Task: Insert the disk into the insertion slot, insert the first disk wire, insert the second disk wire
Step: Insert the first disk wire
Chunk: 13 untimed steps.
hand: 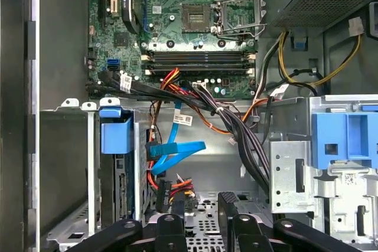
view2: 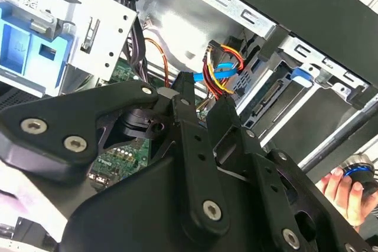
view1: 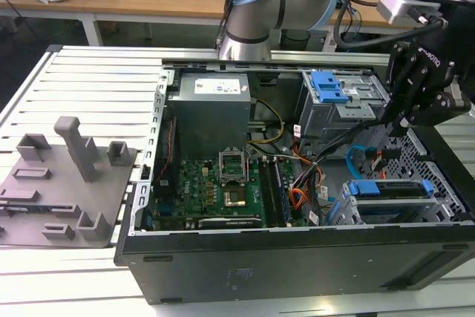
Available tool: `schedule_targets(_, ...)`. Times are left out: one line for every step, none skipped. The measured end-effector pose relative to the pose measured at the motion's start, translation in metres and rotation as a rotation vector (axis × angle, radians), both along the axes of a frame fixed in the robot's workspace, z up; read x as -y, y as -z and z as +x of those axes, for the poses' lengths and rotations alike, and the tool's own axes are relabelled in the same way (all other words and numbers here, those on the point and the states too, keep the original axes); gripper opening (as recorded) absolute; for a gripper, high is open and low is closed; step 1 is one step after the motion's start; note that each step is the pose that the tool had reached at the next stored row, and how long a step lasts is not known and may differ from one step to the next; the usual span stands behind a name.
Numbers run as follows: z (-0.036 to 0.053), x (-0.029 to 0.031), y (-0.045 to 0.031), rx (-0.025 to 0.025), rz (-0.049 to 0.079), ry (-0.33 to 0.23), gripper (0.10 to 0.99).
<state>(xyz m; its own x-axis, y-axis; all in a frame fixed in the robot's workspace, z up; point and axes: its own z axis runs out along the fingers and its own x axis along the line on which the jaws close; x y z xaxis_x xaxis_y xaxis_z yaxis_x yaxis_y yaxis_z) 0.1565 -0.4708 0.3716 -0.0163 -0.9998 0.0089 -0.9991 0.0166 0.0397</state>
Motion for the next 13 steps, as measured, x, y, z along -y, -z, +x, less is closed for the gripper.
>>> schedule_targets(0.0000, 0.0000, 0.0008, 0.0000, 0.000, 0.000, 0.361)
schedule_targets(0.0000, -0.0001, 0.0033, 0.0000, -0.003, 0.000, 0.361)
schedule_targets(0.0000, 0.0000, 0.0047, 0.0000, -0.013, 0.000, 0.361)
schedule_targets(0.0000, 0.0000, 0.0051, 0.0000, -0.027, 0.000, 0.361)
schedule_targets(0.0000, 0.0000, 0.0052, 0.0000, -0.040, 0.000, 0.361)
schedule_targets(0.0000, 0.0000, 0.0052, 0.0000, -0.055, 0.000, 0.361)
schedule_targets(0.0000, 0.0000, 0.0054, 0.0000, -0.087, 0.000, 0.361)
schedule_targets(0.0000, 0.0000, 0.0054, 0.0000, -0.109, 0.000, 0.361)
schedule_targets(-0.0001, 0.0000, 0.0055, 0.0000, -0.133, 0.000, 0.361)
schedule_targets(-0.0005, 0.0000, 0.0057, 0.0000, -0.148, 0.000, 0.361)
schedule_targets(-0.0015, 0.0000, 0.0064, 0.0000, -0.154, 0.000, 0.361)
schedule_targets(-0.0035, 0.0000, 0.0080, -0.0002, -0.157, 0.000, 0.361)
schedule_targets(-0.0043, 0.0000, 0.0096, -0.0003, -0.158, 0.004, 0.361)
